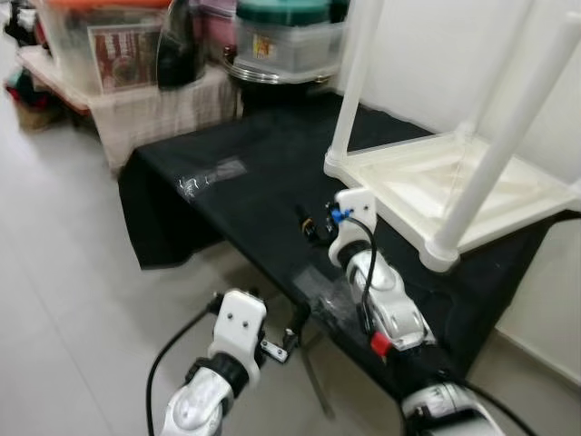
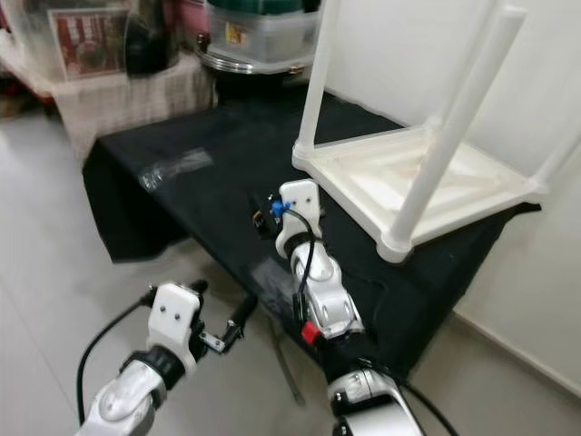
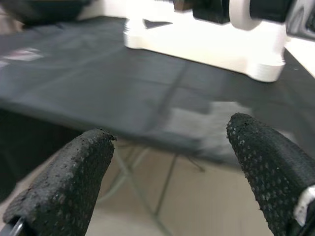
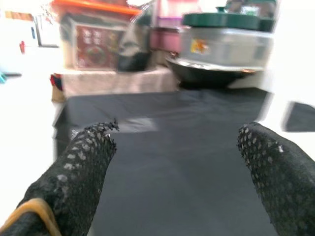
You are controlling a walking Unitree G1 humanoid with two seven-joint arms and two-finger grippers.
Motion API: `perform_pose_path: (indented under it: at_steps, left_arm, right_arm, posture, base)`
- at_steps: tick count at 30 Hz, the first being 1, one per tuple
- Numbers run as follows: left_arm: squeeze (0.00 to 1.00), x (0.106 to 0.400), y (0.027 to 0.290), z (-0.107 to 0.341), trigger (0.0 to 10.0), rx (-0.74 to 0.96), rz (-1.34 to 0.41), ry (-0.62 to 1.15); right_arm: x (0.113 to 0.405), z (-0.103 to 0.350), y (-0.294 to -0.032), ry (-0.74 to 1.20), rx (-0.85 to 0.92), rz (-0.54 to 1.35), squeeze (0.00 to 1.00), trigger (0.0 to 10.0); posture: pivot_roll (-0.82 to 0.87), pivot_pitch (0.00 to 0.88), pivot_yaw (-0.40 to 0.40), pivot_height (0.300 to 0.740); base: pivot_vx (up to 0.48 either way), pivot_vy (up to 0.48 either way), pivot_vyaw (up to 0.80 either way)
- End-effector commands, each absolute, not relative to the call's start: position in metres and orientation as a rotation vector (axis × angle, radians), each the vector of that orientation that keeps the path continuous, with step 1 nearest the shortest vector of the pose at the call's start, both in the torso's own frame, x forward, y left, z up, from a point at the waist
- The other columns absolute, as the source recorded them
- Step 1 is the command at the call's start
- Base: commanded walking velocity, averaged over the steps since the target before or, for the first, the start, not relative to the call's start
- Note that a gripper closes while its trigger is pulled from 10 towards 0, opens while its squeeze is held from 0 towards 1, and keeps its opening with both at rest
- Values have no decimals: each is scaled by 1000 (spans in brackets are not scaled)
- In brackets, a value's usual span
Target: Building children table
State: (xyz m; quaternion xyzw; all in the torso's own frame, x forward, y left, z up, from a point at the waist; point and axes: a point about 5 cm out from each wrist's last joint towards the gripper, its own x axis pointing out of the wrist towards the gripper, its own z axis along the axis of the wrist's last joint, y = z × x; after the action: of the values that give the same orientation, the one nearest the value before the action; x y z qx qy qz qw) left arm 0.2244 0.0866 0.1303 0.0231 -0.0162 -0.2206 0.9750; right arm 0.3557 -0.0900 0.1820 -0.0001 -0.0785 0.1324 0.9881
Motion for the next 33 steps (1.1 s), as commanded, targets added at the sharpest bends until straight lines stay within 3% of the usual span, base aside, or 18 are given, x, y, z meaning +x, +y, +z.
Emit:
perform_pose_path:
  at_steps: [1,11,30,33]
  left_arm:
    - [0,224,85,129,10000,56,-453,-31]
    - [0,225,87,131,10000,29,-443,-35]
    - [0,230,91,136,10000,20,-423,-61]
    - [0,233,93,139,10000,19,-405,-72]
  right_arm:
    - [353,176,-92,-127,8,268,0,10000]
    - [348,175,-96,-137,24,250,0,10000]
    - [345,179,-99,-153,16,249,0,10000]
    - [346,184,-100,-176,18,243,0,10000]
  posture:
    - [72,28,-89,740]
    - [76,27,-82,740]
    - [77,24,-78,740]
    - [79,19,-80,740]
  base:
    - [240,416,-788]
    - [353,215,-796]
    - [0,0,-800]
    - [192,0,0]
